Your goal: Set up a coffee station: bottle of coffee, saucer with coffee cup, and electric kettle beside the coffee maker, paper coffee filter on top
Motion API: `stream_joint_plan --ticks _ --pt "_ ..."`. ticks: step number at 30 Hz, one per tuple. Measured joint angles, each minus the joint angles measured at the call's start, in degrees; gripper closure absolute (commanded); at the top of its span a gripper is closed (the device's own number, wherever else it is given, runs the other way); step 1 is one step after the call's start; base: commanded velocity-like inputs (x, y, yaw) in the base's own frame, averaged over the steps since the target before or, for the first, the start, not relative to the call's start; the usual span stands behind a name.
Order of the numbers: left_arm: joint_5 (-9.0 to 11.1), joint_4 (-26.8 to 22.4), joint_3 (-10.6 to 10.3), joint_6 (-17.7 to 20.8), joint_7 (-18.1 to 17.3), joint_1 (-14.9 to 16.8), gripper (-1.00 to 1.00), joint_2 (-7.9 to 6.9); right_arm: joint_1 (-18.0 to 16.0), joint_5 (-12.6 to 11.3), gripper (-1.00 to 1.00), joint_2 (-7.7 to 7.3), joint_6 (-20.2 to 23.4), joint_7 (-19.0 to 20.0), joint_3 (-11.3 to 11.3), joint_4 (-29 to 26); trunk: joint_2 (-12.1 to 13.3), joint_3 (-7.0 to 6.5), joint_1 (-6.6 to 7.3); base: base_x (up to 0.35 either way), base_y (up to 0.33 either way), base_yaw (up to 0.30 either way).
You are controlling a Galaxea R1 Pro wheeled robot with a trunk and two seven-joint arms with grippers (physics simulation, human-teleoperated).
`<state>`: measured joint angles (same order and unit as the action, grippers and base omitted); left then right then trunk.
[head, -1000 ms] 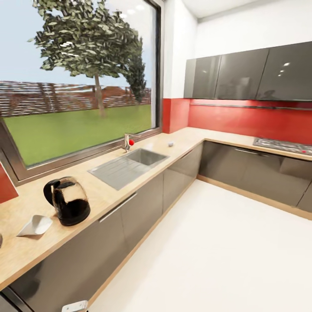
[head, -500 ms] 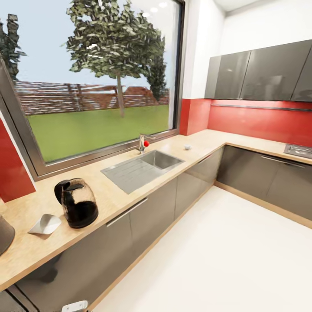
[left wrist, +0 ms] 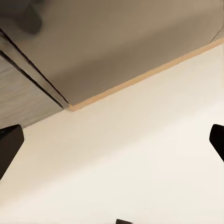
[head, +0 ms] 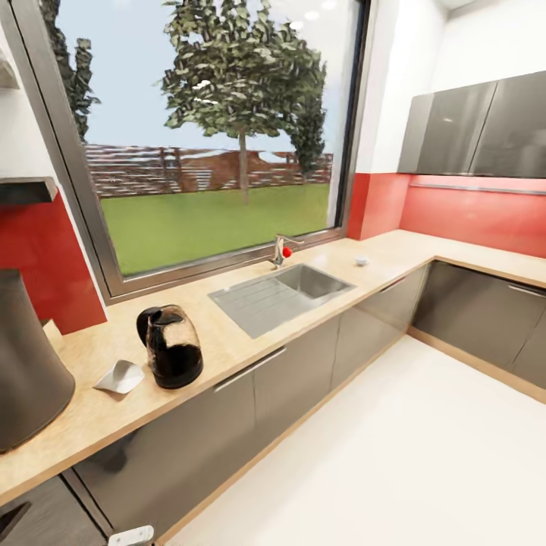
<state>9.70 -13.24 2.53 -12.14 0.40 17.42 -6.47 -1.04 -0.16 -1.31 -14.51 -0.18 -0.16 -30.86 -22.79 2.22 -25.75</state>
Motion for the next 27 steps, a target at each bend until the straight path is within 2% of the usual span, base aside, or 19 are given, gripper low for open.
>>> stream_joint_plan --ticks 9,19,27 --pt "0.0 0.0 0.0 0.0 0.0 0.0 -1.0 0.03 0.0 0.0 -1.0 0.0 0.0 0.0 0.0 0.0 0.0 0.0 0.0 0.005 -0.003 0.275" --pt "0.0 -0.1 0.0 0.0 0.0 0.0 -1.0 0.04 0.0 0.0 -1.0 0.0 0.0 0.0 0.0 0.0 0.0 0.0 0.01 0.133 -0.182 0.275" --pt "0.0 -0.1 0.0 0.0 0.1 0.0 -1.0 0.04 0.0 0.0 -1.0 0.0 0.0 0.0 0.0 0.0 0.0 0.0 0.0 0.057 -0.042 0.275"
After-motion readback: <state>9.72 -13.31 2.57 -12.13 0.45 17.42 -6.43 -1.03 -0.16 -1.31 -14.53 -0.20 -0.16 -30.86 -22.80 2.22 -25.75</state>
